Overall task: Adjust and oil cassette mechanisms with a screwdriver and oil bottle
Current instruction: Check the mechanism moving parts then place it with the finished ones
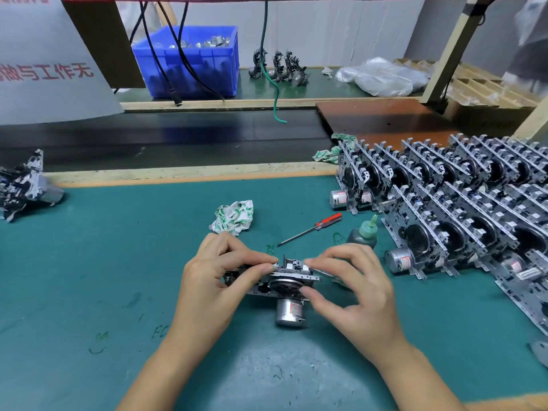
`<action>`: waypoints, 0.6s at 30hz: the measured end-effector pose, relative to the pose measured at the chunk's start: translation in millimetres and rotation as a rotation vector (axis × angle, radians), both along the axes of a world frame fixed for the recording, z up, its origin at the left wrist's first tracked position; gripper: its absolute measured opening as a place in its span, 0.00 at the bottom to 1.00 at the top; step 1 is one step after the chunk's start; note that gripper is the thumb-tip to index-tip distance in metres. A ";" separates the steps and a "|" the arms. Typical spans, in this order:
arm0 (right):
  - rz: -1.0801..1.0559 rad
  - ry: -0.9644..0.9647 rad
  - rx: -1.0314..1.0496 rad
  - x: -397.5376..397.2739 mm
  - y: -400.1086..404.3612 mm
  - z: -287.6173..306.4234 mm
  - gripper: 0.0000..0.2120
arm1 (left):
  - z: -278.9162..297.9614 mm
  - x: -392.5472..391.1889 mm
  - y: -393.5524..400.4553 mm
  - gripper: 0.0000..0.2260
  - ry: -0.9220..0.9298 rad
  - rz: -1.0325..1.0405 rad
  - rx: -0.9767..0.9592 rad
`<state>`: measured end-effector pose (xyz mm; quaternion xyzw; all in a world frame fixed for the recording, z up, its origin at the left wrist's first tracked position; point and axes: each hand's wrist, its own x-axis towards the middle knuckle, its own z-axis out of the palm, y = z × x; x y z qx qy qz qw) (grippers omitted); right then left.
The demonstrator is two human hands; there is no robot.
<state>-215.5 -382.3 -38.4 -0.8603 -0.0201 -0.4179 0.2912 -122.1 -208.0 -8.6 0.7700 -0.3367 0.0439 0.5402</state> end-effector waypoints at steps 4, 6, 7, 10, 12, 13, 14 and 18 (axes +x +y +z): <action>-0.028 -0.027 -0.104 1.8 -1.7 -2.2 0.10 | -0.2 -0.5 0.2 0.09 0.000 0.003 0.000; -0.015 -0.026 -0.101 1.2 -1.9 -3.0 0.10 | 0.3 -0.7 -0.1 0.09 0.006 -0.002 -0.001; -0.006 -0.031 -0.103 1.3 -1.4 -3.4 0.11 | 0.7 -0.5 -0.1 0.09 0.006 -0.004 0.001; 0.038 -0.029 -0.067 2.5 1.9 -4.2 0.09 | 1.1 -0.1 0.2 0.08 -0.001 0.000 0.010; 0.065 0.025 -0.011 2.4 2.7 -4.4 0.12 | 0.8 -0.4 0.4 0.05 0.002 -0.004 0.003; 0.081 0.081 0.047 2.2 3.1 -4.0 0.16 | 1.0 -0.7 0.4 0.06 0.001 -0.002 0.000; 0.102 0.150 0.137 1.6 4.0 -3.4 0.21 | 1.0 -0.8 0.6 0.06 0.003 -0.005 -0.001; 0.178 0.376 0.382 6.9 7.3 -4.0 0.25 | 0.7 -0.5 0.6 0.06 0.009 -0.001 -0.003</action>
